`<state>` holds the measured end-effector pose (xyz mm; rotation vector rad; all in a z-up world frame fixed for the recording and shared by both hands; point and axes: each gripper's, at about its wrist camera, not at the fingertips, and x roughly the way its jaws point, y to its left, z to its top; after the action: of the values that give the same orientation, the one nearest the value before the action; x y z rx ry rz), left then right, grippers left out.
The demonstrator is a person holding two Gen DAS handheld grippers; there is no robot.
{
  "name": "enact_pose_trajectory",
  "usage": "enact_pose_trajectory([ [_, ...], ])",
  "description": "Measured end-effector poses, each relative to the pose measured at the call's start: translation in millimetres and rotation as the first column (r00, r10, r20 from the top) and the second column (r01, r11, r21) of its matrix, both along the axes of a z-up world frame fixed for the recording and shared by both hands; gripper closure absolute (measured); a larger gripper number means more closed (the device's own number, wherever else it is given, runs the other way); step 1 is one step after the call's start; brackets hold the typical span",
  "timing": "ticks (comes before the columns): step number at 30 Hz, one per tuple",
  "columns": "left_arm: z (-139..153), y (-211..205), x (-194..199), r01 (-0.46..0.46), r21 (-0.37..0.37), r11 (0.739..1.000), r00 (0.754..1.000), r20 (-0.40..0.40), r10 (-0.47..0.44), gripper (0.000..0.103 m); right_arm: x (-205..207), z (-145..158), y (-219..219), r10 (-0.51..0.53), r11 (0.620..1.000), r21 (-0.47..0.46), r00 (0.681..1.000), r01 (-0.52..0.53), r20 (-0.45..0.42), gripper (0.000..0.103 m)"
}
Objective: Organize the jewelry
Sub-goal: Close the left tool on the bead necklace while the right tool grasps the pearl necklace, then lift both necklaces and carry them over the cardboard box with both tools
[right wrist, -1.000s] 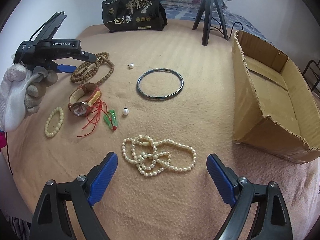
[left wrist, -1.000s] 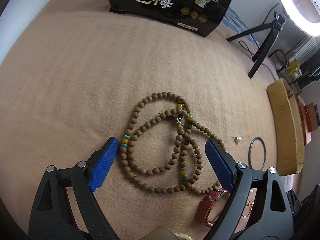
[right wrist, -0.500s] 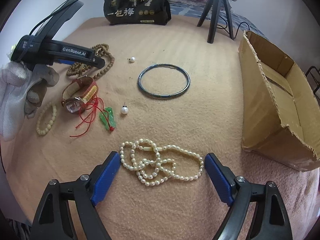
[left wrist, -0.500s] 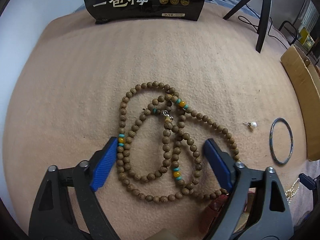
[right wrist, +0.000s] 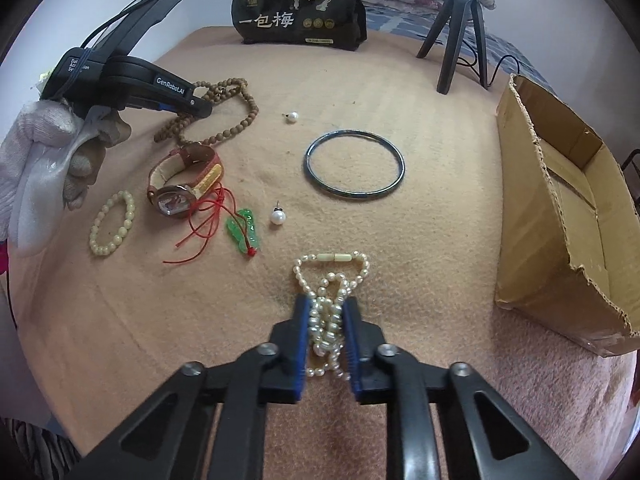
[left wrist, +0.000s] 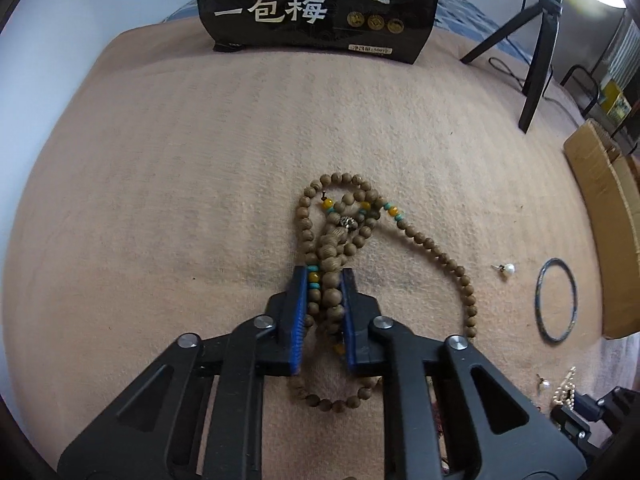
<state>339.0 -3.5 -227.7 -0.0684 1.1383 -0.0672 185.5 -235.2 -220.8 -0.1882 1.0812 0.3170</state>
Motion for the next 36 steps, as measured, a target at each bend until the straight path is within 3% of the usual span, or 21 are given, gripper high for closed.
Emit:
enact_pose_trajectory([
  [4, 8.8, 9.2, -4.6, -0.022, -0.049, 0.999, 1.0, 0.013, 0.022, 0.093, -2.9, 1.9, -3.6, -0.005, 1.0, 0.025, 1.0, 0.005, 0.004, 0.094],
  [5, 11.9, 11.9, -6.2, -0.028, -0.057, 0.998, 0.999, 0.017, 0.029, 0.099, -3.3, 2.7, -4.9, -0.007, 0.999, 0.035, 1.0, 0.007, 0.004, 0.094],
  [18, 63.5, 32.8, -25.2, -0.049, -0.152, 0.987, 0.992, 0.104, 0.065, 0.099, -17.8, 40.8, -16.1, -0.037, 0.993, 0.115, 0.997, 0.029, 0.072, 0.096],
  [26, 120.5, 36.8, -44.8, -0.014, -0.19, 0.982, 0.978, 0.2, 0.053, 0.099, -31.0, 78.5, -20.6, -0.044, 0.991, 0.134, 0.989, 0.025, 0.143, 0.096],
  [36, 189.4, 18.8, -65.8, 0.063, -0.172, 0.983, 0.947, 0.32, -0.005, 0.099, -49.0, 116.2, -36.6, -0.064, 0.99, 0.137, 0.972, 0.034, 0.224, 0.096],
])
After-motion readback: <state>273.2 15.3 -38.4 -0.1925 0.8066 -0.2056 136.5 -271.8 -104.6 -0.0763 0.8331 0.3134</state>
